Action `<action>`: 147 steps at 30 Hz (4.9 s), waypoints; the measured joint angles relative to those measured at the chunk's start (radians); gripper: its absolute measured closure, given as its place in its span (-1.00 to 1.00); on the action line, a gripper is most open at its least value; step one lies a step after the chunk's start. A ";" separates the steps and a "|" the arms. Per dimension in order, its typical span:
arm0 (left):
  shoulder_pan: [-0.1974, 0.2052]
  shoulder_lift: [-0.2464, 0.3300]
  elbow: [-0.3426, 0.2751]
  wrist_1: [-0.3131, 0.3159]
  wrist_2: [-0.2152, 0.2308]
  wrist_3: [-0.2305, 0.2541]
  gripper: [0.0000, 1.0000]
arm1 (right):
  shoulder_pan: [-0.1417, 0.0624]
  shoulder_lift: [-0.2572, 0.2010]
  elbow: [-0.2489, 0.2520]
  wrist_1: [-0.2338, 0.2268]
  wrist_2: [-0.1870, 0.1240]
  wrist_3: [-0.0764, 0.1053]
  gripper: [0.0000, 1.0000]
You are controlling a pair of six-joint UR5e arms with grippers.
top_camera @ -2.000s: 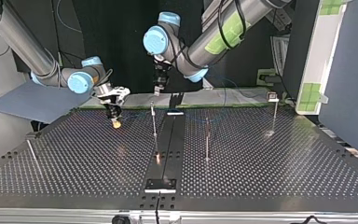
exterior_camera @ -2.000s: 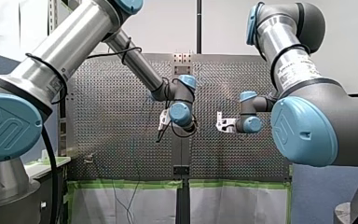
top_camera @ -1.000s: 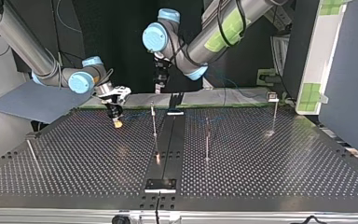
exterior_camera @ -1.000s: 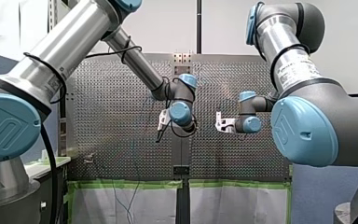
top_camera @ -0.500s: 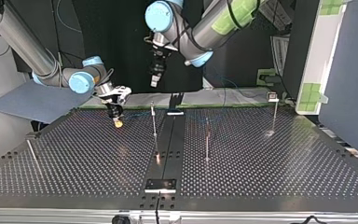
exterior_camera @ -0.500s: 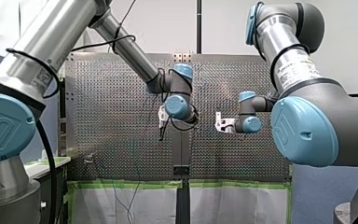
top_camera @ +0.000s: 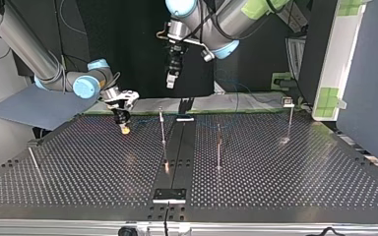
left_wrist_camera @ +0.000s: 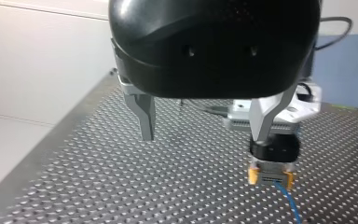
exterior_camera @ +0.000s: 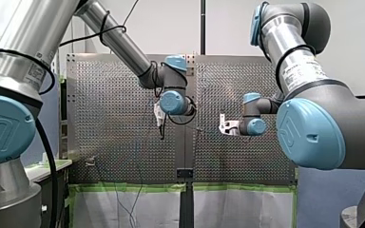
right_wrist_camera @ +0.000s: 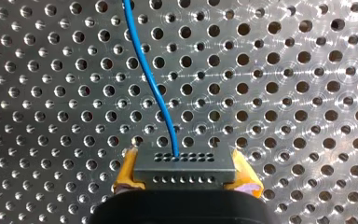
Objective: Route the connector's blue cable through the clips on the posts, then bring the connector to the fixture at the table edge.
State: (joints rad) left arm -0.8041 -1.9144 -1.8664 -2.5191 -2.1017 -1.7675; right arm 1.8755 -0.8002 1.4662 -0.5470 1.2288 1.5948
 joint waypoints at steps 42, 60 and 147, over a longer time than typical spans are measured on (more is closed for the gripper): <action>0.011 0.365 -0.365 0.131 -0.002 -0.057 -1.00 | 0.000 0.000 0.000 0.002 0.003 0.007 1.00; 0.016 0.359 -0.515 0.211 0.025 -0.047 -1.00 | -0.005 -0.001 -0.001 0.033 0.005 0.005 1.00; 0.027 0.276 -0.566 0.297 0.009 -0.007 -1.00 | -0.292 -0.413 0.204 0.138 0.083 -0.094 1.00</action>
State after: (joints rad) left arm -0.7766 -1.6388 -2.4323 -2.2221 -2.0924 -1.7746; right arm 1.5837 -1.2131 1.6700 -0.4086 1.3119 1.5004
